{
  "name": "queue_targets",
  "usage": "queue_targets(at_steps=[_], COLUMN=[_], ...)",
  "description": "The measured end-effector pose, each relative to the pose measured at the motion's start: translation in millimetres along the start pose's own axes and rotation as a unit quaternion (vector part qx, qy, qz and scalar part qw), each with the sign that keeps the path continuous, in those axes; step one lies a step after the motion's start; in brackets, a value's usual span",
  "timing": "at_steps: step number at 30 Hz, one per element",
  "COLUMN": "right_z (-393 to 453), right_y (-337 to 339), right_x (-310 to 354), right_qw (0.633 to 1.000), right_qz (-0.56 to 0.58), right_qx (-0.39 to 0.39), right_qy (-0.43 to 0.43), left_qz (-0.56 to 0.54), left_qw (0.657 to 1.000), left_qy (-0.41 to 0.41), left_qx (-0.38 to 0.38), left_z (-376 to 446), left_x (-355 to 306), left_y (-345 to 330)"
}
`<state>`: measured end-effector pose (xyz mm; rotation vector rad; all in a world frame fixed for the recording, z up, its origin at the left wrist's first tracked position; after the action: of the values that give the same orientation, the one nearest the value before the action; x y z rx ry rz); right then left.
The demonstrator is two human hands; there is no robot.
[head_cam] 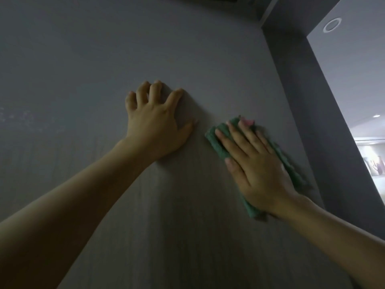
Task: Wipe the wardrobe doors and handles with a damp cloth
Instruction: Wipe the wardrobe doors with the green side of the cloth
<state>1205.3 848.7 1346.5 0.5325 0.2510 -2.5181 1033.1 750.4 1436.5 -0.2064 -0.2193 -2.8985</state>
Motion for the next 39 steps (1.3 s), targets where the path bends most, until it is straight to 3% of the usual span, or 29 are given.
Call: queue_targets(at_steps=[3, 8, 11, 13, 16, 20, 22, 25, 28, 34, 36, 39], right_z=[3.3, 35.7, 7.4, -16.3, -8.9, 28.0, 24.9, -6.9, -11.2, 51.5, 45.1, 22.7], right_y=[5.5, 3.6, 4.3, 4.5, 7.2, 7.0, 5.1, 2.1, 3.1, -5.0, -5.0, -4.7], right_x=[-23.0, -63.9, -28.9, -10.8, -24.0, -58.6, -35.8, 22.4, 21.8, 2.2, 25.1, 40.7], right_qw=[1.0, 0.985, 0.994, 0.998, 0.999, 0.982, 0.976, 0.994, 0.998, 0.978, 0.987, 1.0], right_qz=[-0.012, -0.005, -0.022, -0.003, 0.001, -0.016, -0.022, -0.01, 0.009, -0.011, -0.005, 0.01], right_qx=[0.01, 0.026, 0.002, 0.026, 0.029, 0.037, 0.027, 0.009, 0.036, 0.013, 0.005, 0.028], right_qy=[0.026, -0.169, -0.11, -0.052, -0.024, -0.186, -0.217, -0.112, -0.053, -0.21, -0.158, -0.007], left_qz=[-0.001, -0.011, -0.018, -0.018, -0.016, -0.013, -0.009, -0.009, -0.016, -0.058, -0.042, -0.026], left_qw=[1.0, 1.0, 1.0, 1.0, 1.0, 1.0, 1.0, 1.0, 1.0, 0.998, 0.999, 0.998], left_qy=[0.0, 0.002, 0.002, 0.002, -0.001, -0.006, -0.007, 0.0, -0.001, -0.001, 0.022, 0.048], left_qx=[-0.004, 0.0, 0.001, -0.002, -0.005, 0.003, 0.01, 0.013, 0.026, -0.002, 0.001, 0.021], left_z=[0.4, 1.0, 1.6, 1.4, 2.6, 3.2, 2.9, 1.6, 1.6, -6.2, -14.3, -21.0], left_x=[-0.1, 0.0, 0.4, 0.0, 1.3, 2.0, 2.5, 1.6, 2.1, 35.2, 50.8, 68.2], left_y=[1.0, 1.2, -0.3, -0.9, -1.1, 1.3, 1.7, 0.9, 5.6, 28.1, 30.3, 32.6])
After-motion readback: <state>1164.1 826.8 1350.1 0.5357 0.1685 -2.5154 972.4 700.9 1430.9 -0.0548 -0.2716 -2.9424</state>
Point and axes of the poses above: each hand's wrist, its own z-axis towards the middle knuckle, its own y-axis out of the back of the hand, x = y × z, the point moved 2 cm from there along z, towards the middle knuckle, and after that the axes turned 4 degrees about y, right-handed, at the moved point
